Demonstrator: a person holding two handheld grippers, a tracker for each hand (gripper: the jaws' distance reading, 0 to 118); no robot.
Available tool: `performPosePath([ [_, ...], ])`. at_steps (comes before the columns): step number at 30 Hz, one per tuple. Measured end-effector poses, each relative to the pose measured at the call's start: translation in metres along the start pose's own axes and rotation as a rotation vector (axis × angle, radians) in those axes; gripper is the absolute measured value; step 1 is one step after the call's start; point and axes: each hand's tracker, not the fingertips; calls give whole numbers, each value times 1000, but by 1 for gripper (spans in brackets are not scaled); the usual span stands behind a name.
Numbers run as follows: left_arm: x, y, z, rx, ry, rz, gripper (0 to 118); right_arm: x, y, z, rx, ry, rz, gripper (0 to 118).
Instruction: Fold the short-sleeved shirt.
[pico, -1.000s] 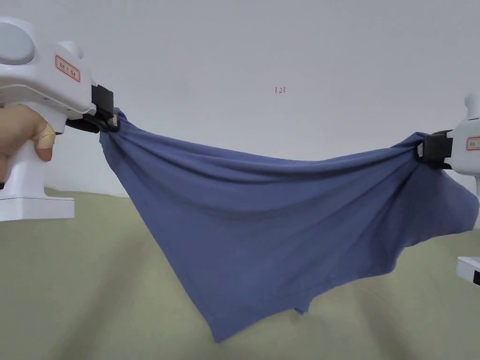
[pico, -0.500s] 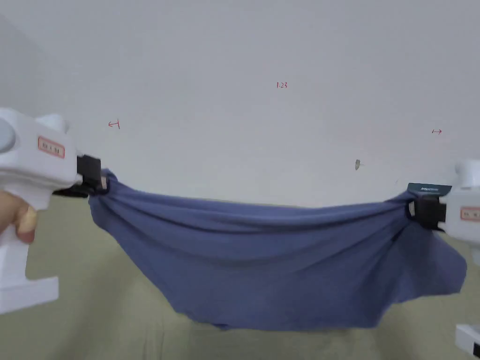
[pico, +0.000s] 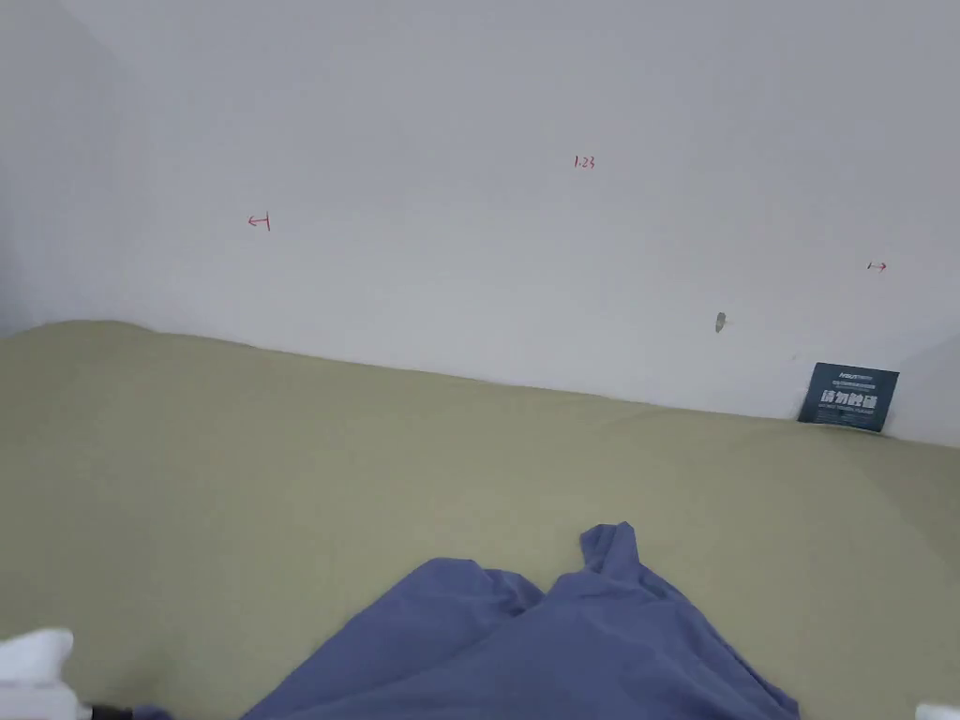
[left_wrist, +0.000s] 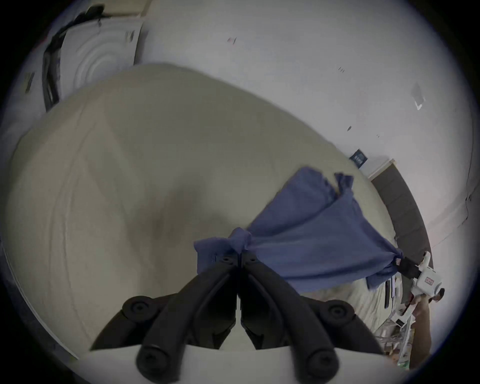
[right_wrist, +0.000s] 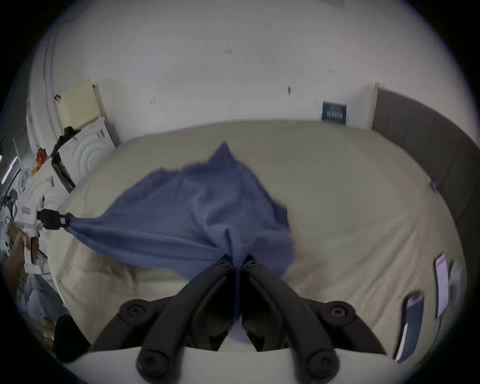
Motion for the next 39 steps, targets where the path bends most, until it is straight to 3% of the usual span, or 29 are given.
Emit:
performPosePath([
  [2, -10, -17, -3, -20, -1, 5, 2, 3, -17, -1, -17, 13, -47, 4],
  [9, -31, -46, -6, -62, -38, 119, 5, 3, -29, -3, -25, 11, -103, 4],
  [10, -28, -46, -2, -63, -17, 125, 19, 2, -26, 0, -17, 10, -115, 5],
  [11, -25, -45, 3, -57, 30, 129, 51, 0, -23, 5, -11, -13, -132, 6],
  [12, -21, -44, 11, -40, 36, 127, 95, -7, -21, 15, 2, -46, -145, 6],
  [13, -18, -44, 21, 0, 31, 118, 110, -11, -18, 23, 18, -50, -141, 7],
  [14, -12, -43, 38, 81, -8, 98, 110, -18, -15, 34, 67, -64, -114, 9],
  [16, 1, -42, 68, 207, -62, 33, 106, -35, -14, 60, 174, -102, -63, 29],
  [17, 12, -42, 84, 277, -50, -13, 106, -43, -13, 72, 213, -102, -40, 48],
  [18, 23, -43, 97, 341, -41, -63, 106, -51, -12, 82, 244, -94, -37, 80],
  [19, 31, -45, 108, 387, -38, -109, 106, -59, -12, 91, 268, -95, -36, 101],
  [20, 39, -47, 117, 422, -34, -139, 106, -67, -14, 102, 293, -78, -30, 112],
  [22, 53, -54, 130, 459, -37, -185, 105, -82, -20, 120, 384, -43, -26, 110],
  [24, 57, -63, 132, 483, -33, -225, 99, -90, -34, 128, 421, -94, -6, 102],
  [25, 61, -70, 133, 487, -10, -240, 86, -97, -41, 133, 430, -103, 1, 85],
  [26, 64, -77, 133, 504, 10, -264, 64, -103, -48, 137, 439, -100, 3, 58],
  [27, 67, -88, 131, 523, 26, -296, 20, -109, -56, 139, 442, -107, 5, 7],
  [28, 69, -96, 129, 525, 52, -316, 6, -113, -65, 139, 439, -135, 8, 0],
  [30, 68, -111, 122, 512, 65, -335, 3, -120, -85, 133, 435, -185, 19, 0],
  [34, 52, -128, 102, 444, 66, -421, 1, -125, -102, 123, 399, -161, 26, 0],
  [39, 9, -94, 90, 266, 91, -278, 0, -123, -95, 115, 387, -140, 53, 0],
])
